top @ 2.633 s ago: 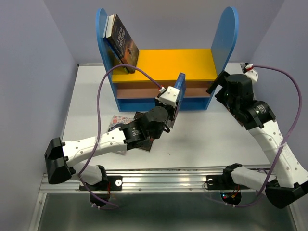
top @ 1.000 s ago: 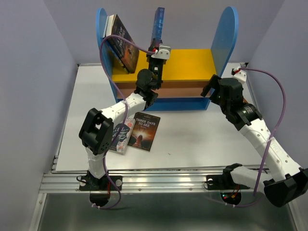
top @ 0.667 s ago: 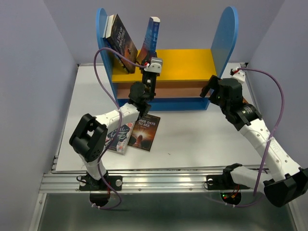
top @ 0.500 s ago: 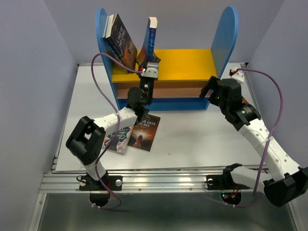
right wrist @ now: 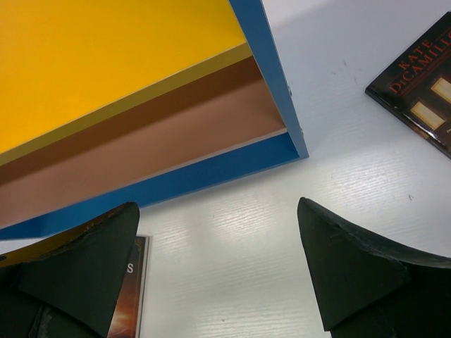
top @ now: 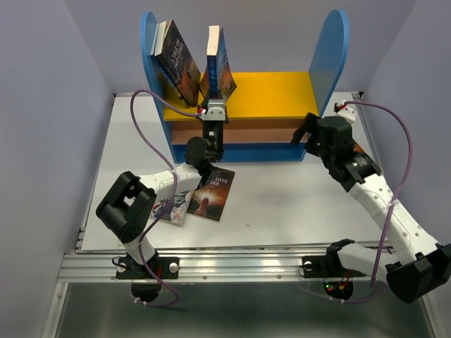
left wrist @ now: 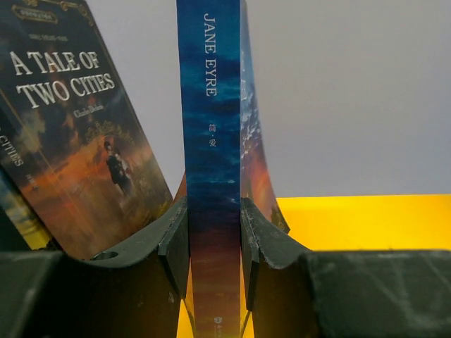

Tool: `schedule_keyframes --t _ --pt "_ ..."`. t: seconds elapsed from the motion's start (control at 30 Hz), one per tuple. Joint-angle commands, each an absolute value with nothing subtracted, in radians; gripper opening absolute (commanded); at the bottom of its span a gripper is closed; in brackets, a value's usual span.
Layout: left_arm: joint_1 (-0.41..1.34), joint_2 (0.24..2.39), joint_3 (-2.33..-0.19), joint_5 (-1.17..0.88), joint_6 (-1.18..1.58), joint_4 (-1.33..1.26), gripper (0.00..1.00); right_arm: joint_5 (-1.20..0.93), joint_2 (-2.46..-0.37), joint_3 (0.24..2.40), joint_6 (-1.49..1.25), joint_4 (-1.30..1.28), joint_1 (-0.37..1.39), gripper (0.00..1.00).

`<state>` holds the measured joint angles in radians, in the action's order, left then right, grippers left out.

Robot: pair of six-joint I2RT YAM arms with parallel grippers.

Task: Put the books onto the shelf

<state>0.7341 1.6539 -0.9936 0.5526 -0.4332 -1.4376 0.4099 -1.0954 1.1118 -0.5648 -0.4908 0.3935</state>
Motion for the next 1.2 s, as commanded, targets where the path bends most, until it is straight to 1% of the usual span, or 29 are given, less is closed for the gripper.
schedule_keyframes --t 0.0,0.23,0.37,0.57,0.7,1.07,1.1,1.13,1.17 --pt "0.716 1.716 -0.963 0.736 -0.445 -2.08 0.01 0.414 -1.081 1.114 -0.545 -0.446 0.39 1.0" --pt "0.716 1.749 -0.995 0.84 -0.483 -2.079 0.0 0.414 -1.081 1.109 -0.542 -0.446 0.39 1.0" --pt "0.713 1.792 -1.072 0.905 -0.548 -2.079 0.0 0.411 -1.085 1.112 -0.54 -0.445 0.39 1.0" --pt "0.681 1.824 -1.117 0.907 -0.525 -2.079 0.0 0.408 -1.08 1.108 -0.532 -0.44 0.39 1.0" --pt "0.67 1.844 -1.152 0.945 -0.571 -2.08 0.0 0.416 -1.077 1.103 -0.528 -0.439 0.39 1.0" --pt "0.634 1.813 -1.111 0.963 -0.551 -2.079 0.0 0.405 -1.092 1.109 -0.526 -0.433 0.39 1.0" --pt "0.632 1.812 -1.106 0.966 -0.551 -2.079 0.02 0.403 -1.094 1.109 -0.526 -0.43 0.39 1.0" --pt "0.632 1.807 -1.103 0.966 -0.546 -2.079 0.08 0.4 -1.095 1.111 -0.526 -0.43 0.39 1.0" --pt "0.63 1.802 -1.092 0.96 -0.548 -2.079 0.19 0.399 -1.098 1.111 -0.526 -0.43 0.39 1.0"
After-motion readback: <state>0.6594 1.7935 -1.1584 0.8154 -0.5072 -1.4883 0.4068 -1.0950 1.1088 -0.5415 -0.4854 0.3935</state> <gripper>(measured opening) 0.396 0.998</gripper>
